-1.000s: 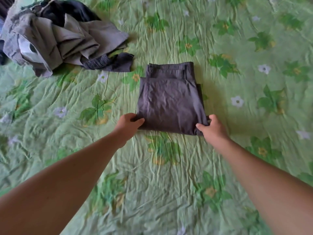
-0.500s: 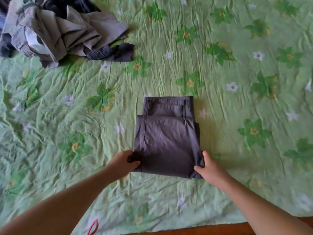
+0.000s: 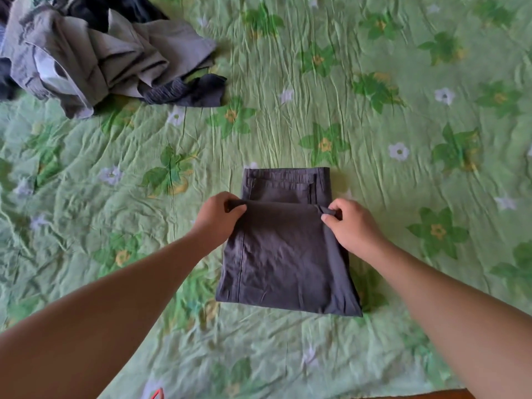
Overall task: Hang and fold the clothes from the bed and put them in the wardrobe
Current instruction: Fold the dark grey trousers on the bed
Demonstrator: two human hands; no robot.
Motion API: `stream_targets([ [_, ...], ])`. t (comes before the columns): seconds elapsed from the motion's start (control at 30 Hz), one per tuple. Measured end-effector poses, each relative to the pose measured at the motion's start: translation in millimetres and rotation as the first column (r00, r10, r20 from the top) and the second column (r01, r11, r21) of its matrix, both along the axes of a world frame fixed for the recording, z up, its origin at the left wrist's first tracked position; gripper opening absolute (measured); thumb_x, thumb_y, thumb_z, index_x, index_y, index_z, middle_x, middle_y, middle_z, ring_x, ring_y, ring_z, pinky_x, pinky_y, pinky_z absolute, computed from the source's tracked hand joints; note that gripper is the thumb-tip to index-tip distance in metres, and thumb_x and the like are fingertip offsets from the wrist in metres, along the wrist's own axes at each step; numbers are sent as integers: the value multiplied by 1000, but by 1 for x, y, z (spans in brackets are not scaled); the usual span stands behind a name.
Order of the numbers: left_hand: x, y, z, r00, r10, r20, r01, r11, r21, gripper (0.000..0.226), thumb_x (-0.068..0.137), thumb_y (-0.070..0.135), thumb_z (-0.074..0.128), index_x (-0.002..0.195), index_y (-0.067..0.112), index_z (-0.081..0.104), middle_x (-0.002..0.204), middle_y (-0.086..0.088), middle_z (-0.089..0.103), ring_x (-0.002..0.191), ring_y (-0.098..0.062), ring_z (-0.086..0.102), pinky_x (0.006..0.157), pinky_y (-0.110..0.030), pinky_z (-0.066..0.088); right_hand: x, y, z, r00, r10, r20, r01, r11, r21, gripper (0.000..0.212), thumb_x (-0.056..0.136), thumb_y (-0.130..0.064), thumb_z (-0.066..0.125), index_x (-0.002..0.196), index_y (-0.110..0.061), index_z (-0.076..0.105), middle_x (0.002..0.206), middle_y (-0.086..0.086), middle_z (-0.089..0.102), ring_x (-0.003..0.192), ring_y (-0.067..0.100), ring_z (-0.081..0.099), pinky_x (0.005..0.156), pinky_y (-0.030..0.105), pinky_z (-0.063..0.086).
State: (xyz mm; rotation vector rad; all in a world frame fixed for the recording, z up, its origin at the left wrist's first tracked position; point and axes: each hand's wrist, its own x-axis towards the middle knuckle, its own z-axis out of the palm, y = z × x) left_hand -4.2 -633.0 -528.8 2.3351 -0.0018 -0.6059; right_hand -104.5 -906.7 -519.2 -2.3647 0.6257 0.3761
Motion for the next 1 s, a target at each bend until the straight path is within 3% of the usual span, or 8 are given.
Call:
stream_targets([
  [0.17, 40, -17, 18, 990, -8, 141, 14, 999, -40, 6, 93, 28, 67, 93, 29, 61, 81, 14, 59, 75, -3, 55, 60, -21, 37, 36, -13, 11, 988, -52, 142, 50, 999, 18, 9, 97, -29, 62, 96, -23, 55, 85, -4, 62, 78, 22, 60, 61, 31, 38],
  [0.3, 68, -43, 9, 978, -32, 208, 21, 998, 55, 7, 95, 25, 64, 101, 21, 63, 95, 4, 63, 86, -16, 58, 66, -24, 39, 74, -17, -1, 987, -36, 155, 49, 995, -82, 12, 96, -26, 64, 99, -15, 59, 92, 7, 66, 89, 32, 63, 69, 33, 40],
  [0.43, 59, -48, -3, 968, -41, 247, 2, 988, 156, 35, 96, 24, 60, 130, 22, 51, 131, -8, 48, 118, -27, 50, 91, -36, 44, 76, -7, -12, 983, 30, 180, 18, 966, -260, 26, 95, -24, 63, 117, -10, 59, 116, 17, 62, 108, 40, 57, 83, 44, 46],
  [0.5, 38, -43, -8, 921, -192, 338, 101, 958, 269, 50, 97, 30, 56, 144, 25, 38, 151, -10, 29, 141, -31, 29, 114, -47, 33, 60, 2, -16, 955, 140, 262, -8, 895, -447, 40, 94, -27, 61, 129, -9, 57, 135, 20, 52, 123, 44, 49, 95, 54, 45],
  [0.57, 6, -36, -16, 788, -446, 426, 272, 871, 409, 61, 99, 41, 48, 154, 26, 28, 163, -11, 14, 152, -31, 10, 121, -50, 21, 35, 16, -23, 882, 341, 326, -125, 834, -538, 50, 96, -35, 56, 140, -11, 54, 153, 19, 41, 141, 41, 38, 112, 60, 32],
  [0.63, -24, -28, -30, 667, -626, 405, 398, 758, 516, 70, 98, 54, 41, 159, 28, 19, 166, -16, 3, 154, -34, -1, 122, -53, 16, 14, 24, -33, 843, 480, 245, -279, 778, -562, 64, 97, -50, 49, 152, -17, 42, 165, 14, 23, 153, 35, 17, 119, 64, 16],
  [0.73, -35, -17, -57, 643, -690, 331, 454, 692, 560, 78, 95, 64, 38, 160, 32, 9, 166, -20, -4, 153, -39, -5, 120, -57, 16, 8, 18, -56, 868, 496, 35, -389, 721, -574, 81, 93, -71, 34, 161, -31, 18, 169, 12, -2, 156, 35, -2, 119, 67, 4],
  [1.0, -23, -19, -69, 670, -686, 282, 473, 688, 550, 77, 94, 66, 36, 160, 35, 8, 167, -16, -7, 153, -35, -7, 122, -55, 15, 15, 16, -82, 895, 445, -16, -394, 774, -495, 86, 92, -76, 31, 162, -31, 8, 169, 11, -10, 155, 35, -7, 120, 65, 10],
])
